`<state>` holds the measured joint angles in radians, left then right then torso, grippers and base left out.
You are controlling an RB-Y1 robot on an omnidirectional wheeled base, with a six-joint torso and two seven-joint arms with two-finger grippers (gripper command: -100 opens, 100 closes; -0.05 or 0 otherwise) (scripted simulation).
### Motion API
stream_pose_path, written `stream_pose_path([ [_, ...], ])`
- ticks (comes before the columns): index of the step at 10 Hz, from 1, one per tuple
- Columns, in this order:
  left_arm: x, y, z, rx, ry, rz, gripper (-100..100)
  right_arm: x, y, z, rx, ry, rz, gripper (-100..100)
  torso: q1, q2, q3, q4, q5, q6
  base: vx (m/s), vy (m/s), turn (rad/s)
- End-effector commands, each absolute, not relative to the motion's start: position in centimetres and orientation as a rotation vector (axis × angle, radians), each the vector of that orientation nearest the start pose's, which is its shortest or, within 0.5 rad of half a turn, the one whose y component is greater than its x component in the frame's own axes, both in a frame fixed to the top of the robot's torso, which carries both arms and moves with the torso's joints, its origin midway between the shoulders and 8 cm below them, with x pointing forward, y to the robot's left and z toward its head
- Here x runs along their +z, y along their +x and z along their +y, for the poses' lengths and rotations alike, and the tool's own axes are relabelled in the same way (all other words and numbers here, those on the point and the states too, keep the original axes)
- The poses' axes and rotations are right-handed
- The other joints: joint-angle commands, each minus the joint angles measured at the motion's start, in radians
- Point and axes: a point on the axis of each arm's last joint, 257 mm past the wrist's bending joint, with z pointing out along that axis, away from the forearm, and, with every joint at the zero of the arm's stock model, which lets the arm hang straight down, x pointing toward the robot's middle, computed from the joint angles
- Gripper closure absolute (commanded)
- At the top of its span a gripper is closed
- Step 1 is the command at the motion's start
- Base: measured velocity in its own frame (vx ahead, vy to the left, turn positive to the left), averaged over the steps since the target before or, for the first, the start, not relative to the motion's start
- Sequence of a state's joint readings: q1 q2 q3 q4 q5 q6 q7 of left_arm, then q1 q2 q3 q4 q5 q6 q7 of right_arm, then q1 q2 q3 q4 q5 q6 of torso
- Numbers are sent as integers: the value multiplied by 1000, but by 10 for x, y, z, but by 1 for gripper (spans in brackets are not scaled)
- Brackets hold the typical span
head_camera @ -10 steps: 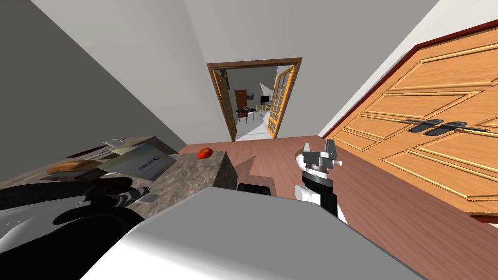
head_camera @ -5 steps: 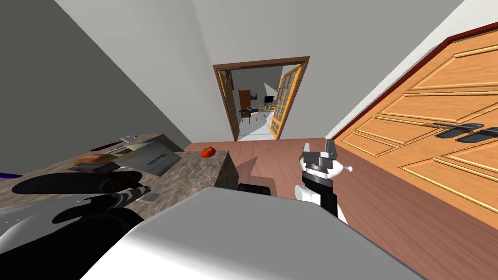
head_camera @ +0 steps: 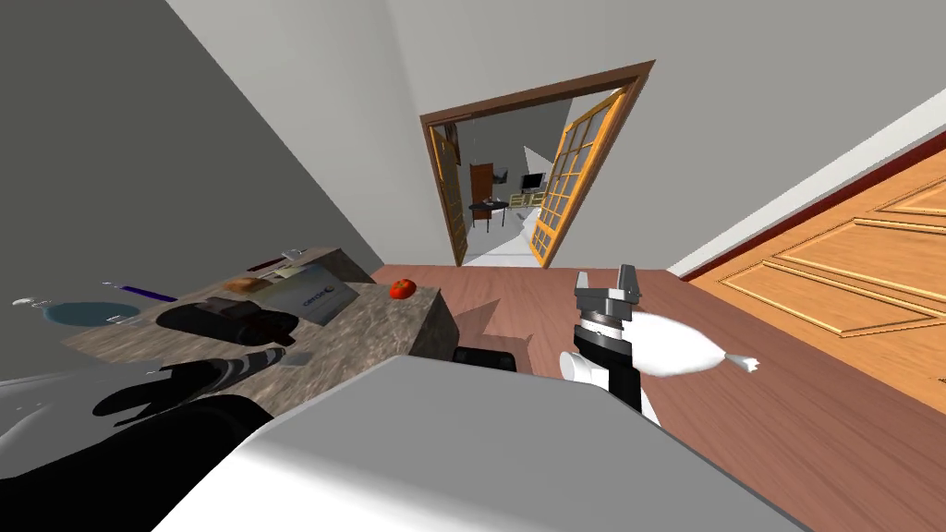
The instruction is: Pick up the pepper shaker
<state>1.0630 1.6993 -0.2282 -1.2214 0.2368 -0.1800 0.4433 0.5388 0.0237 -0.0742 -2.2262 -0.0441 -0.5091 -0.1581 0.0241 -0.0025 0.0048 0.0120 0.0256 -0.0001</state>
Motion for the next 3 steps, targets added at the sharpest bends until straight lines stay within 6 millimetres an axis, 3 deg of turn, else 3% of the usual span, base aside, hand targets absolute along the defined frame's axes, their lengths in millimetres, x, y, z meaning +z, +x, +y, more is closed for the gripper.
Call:
stream_pose_path([
  [1,-288,92,768,323,-1100,2390,100,-9,341,-320,1364,816,559,0,0,0,0,0,0,0,69,-32,100],
  [2,-287,80,776,370,-1088,2408,100,-9,341,-320,1364,816,559,0,3,7,6,4,2,-4,40,-24,18],
  [3,-288,83,772,350,-1085,2410,0,-9,341,-319,1364,816,559,0,4,13,9,6,0,-5,23,-12,5],
])
